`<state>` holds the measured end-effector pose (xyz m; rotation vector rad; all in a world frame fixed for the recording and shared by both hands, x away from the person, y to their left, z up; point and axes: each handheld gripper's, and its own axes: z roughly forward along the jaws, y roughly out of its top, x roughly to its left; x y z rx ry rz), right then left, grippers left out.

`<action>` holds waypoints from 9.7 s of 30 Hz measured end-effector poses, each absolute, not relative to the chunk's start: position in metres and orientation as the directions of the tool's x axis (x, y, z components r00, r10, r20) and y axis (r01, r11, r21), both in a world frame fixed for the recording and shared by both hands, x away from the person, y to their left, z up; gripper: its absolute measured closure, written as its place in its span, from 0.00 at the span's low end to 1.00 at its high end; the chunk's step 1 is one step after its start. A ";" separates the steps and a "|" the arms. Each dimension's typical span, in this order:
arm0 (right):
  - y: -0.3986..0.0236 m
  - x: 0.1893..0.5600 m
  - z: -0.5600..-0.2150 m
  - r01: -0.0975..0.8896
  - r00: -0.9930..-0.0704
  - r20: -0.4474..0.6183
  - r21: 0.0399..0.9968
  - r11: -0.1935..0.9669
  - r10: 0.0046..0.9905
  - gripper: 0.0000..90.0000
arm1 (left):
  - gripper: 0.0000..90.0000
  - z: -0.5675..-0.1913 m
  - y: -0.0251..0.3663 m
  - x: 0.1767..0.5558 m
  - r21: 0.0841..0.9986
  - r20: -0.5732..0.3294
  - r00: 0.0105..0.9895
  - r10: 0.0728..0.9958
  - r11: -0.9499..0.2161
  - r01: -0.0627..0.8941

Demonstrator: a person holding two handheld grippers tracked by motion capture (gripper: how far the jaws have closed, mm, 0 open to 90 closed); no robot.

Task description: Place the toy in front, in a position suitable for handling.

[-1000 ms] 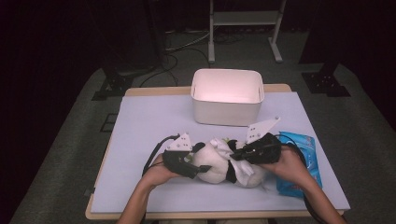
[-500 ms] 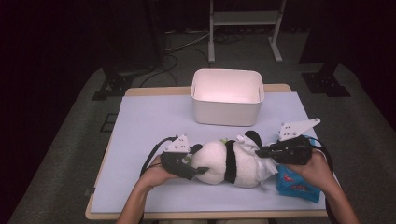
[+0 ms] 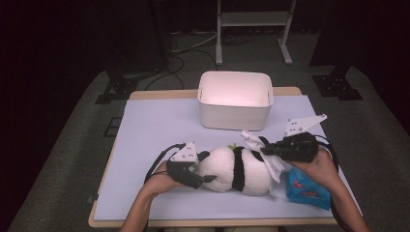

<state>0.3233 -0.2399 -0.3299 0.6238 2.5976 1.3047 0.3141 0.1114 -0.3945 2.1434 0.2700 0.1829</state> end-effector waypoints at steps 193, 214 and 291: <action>-0.239 0.326 -0.347 0.320 -0.923 0.182 0.853 0.412 0.340 0.95 | 0.32 -0.335 0.107 0.321 0.867 0.025 0.972 0.233 -0.489 0.094; -0.244 0.321 -0.334 0.287 -0.932 0.170 0.884 0.370 0.319 0.95 | 0.31 -0.335 0.097 0.323 0.862 0.020 0.973 0.229 -0.497 0.099; -0.227 0.316 -0.285 0.175 -0.955 0.054 0.894 0.412 0.291 0.94 | 0.31 -0.320 0.076 0.322 0.837 0.042 0.973 0.228 -0.540 0.090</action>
